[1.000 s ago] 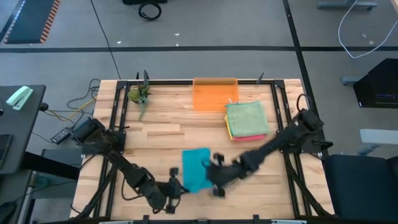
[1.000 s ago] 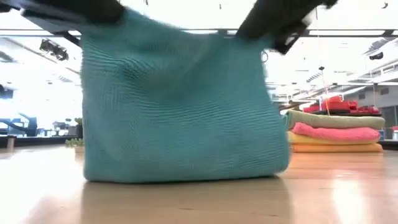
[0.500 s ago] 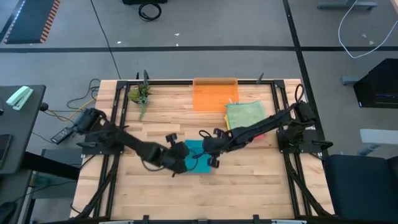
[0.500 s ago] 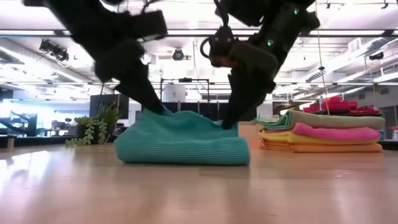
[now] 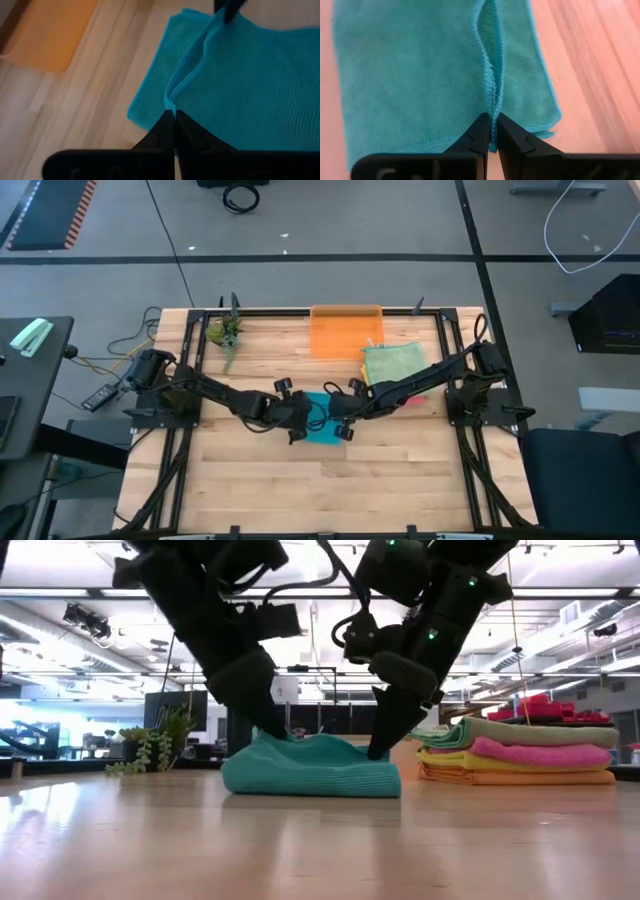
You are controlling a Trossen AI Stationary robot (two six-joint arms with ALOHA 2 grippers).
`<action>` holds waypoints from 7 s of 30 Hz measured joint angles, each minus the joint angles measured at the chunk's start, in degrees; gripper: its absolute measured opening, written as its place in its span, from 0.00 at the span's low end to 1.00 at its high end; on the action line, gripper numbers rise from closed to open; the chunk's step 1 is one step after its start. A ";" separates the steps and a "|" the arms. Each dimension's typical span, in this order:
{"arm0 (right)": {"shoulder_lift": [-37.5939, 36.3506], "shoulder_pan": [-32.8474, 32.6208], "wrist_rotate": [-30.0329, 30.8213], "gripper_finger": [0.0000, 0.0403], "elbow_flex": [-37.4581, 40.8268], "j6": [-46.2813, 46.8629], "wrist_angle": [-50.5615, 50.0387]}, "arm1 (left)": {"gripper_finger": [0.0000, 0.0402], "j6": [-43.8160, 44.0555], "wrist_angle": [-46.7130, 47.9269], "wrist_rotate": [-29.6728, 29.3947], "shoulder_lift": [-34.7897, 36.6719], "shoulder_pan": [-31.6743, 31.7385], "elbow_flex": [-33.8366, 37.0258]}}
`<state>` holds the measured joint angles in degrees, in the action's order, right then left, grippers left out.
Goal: Fold microfiber towels
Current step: Fold the blue microfiber cloth
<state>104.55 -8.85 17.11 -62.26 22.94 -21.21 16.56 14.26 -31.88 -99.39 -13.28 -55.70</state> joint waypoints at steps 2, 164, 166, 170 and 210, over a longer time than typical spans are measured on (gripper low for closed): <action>0.00 -0.36 0.30 0.09 0.00 0.00 -0.03 | 0.02 -1.12 -0.79 0.05 0.18 0.05 -0.02; -4.68 15.47 1.91 0.09 1.01 4.37 -7.14 | 0.01 -0.92 -52.04 29.71 -11.47 6.62 17.44; -4.68 14.37 1.35 0.09 1.54 4.23 -5.65 | 0.01 -0.59 -51.73 29.83 -11.01 5.25 17.46; -4.68 12.62 -0.80 0.09 2.59 2.74 -2.30 | 0.01 0.17 -50.00 30.02 -9.77 2.37 17.53; -4.70 8.60 -5.23 0.09 3.65 -4.74 6.42 | 0.47 -6.42 -29.40 32.75 3.67 17.36 17.50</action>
<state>99.85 -0.25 11.88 -58.61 18.19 -14.79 10.14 -15.14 0.87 -95.73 4.08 -38.21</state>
